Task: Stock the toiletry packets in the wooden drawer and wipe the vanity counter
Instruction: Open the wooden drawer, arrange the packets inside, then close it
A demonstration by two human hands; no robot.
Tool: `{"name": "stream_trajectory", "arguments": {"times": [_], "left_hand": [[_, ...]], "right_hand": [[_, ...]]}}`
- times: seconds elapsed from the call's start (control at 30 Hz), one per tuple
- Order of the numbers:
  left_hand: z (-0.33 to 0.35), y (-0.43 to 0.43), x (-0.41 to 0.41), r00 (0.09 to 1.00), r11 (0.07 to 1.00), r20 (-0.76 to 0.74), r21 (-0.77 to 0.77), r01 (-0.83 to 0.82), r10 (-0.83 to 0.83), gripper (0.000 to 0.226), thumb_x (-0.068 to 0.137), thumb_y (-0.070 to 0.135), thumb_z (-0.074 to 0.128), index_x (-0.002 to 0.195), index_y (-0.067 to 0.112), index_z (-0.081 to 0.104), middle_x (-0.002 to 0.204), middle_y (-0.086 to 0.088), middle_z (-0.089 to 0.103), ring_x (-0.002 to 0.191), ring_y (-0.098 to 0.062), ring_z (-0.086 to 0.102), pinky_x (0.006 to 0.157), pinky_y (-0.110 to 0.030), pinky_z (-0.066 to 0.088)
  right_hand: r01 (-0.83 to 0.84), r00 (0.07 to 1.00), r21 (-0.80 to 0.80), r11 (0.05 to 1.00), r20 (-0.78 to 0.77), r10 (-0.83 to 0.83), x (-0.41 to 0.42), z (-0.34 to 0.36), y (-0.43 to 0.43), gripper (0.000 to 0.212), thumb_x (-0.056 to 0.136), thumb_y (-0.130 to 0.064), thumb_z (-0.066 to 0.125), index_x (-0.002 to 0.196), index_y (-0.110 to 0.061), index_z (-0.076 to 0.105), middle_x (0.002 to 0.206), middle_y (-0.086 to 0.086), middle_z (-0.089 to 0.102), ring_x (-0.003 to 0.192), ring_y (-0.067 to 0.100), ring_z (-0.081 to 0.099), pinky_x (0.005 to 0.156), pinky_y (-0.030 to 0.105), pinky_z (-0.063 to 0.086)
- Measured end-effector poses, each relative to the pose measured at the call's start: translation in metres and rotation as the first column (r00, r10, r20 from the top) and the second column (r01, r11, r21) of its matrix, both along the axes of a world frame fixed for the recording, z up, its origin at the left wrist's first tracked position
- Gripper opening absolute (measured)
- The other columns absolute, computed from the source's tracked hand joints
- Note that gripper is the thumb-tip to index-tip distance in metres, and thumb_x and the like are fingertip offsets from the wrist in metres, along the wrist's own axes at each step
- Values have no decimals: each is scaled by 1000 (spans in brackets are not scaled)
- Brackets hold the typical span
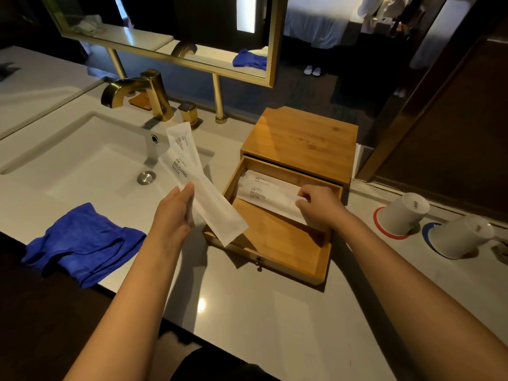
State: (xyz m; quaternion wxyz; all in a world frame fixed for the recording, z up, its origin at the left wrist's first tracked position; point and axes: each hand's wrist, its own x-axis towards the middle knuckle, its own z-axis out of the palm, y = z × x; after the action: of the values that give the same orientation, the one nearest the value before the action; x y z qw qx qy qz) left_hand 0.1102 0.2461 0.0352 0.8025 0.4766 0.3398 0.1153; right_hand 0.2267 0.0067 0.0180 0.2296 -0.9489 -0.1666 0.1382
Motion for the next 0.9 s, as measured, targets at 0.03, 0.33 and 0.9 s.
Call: {"name": "stream_trajectory", "arguments": {"times": [0.03,0.33,0.9], "left_hand": [[0,-1,0,1000,1000,-4,0,5,-5,11,94,16,51,97,21,60,100,-2,67,94,-16,64,86,-44,52],[-1,-9,0,1000,1000,1,2,28,-28,12,94,16,51,92,25,58,99,-2,66,95,-19,64,82,-43,53],[-5,-16,9,997,999,-57,26,46,-45,10,93,18,52,94,26,58,100,-1,65,97,-20,63,91,-51,51]], "right_hand": [[26,1000,9,1000,16,-26,-1,-3,1,12,92,-20,51,99,-15,60,88,3,59,79,18,57,65,27,47],[106,994,-35,994,43,-105,-1,-12,15,20,93,-9,51,111,-10,59,103,10,60,89,23,58,66,26,43],[-23,1000,-32,999,19,23,-3,-23,9,24,94,-9,46,116,-10,55,112,12,60,97,23,55,80,31,48]]}}
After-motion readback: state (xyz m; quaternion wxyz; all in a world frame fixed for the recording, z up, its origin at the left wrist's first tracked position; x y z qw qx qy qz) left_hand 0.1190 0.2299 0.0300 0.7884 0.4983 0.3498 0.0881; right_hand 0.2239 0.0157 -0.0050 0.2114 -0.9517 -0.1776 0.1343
